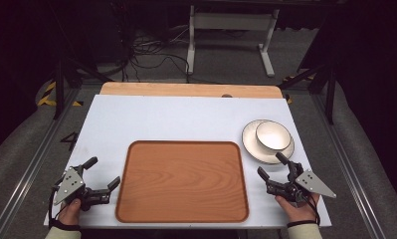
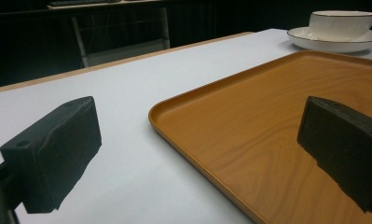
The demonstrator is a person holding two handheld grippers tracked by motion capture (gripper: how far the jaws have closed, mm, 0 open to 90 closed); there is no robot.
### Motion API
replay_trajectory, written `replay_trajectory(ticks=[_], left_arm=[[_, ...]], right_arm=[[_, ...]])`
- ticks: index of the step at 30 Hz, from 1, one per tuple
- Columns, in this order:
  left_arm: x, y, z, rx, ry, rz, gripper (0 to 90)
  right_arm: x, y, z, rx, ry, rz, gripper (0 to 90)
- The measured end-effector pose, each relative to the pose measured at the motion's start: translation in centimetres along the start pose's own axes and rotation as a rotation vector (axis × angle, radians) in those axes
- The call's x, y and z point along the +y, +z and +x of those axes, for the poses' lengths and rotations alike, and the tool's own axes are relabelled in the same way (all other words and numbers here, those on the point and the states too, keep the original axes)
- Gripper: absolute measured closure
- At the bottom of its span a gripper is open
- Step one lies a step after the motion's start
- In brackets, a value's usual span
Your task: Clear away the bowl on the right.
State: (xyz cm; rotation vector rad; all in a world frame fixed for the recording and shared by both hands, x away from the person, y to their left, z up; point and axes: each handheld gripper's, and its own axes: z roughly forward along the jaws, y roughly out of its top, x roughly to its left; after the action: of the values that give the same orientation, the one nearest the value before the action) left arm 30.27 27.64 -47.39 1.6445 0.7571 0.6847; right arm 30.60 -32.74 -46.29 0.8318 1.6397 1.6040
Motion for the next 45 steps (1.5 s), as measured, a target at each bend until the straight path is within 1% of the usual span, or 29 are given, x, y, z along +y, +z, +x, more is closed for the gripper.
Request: replay_trajectory(ticks=[25,32,34,36,40,45], left_arm=[[0.0,0.0,-0.1,0.003,0.002,-0.002,0.4],[0.0,0.0,-0.1,0.003,0.002,-0.005,0.3],[0.0,0.0,-0.1,0.003,0.005,-0.005,0.3],[0.0,0.0,-0.1,0.003,0.006,-0.004,0.3],[0.0,0.0,-0.1,0.003,0.005,-0.005,0.3],[0.0,0.0,-0.1,0.004,0.006,-0.006,0.3]], right_arm=[[0.0,0.0,-0.1,-0.007,0.015,0.001,15.6],[0.1,0.1,-0.2,-0.017,0.034,0.012,15.6],[0.1,0.1,-0.4,-0.02,0.04,0.016,16.9],[0.3,0.2,-0.4,-0.02,0.053,0.038,17.5],[0.6,0.3,-0.3,-0.013,0.053,0.037,17.4],[1.6,0.5,-0.3,-0.011,0.039,0.034,17.4]])
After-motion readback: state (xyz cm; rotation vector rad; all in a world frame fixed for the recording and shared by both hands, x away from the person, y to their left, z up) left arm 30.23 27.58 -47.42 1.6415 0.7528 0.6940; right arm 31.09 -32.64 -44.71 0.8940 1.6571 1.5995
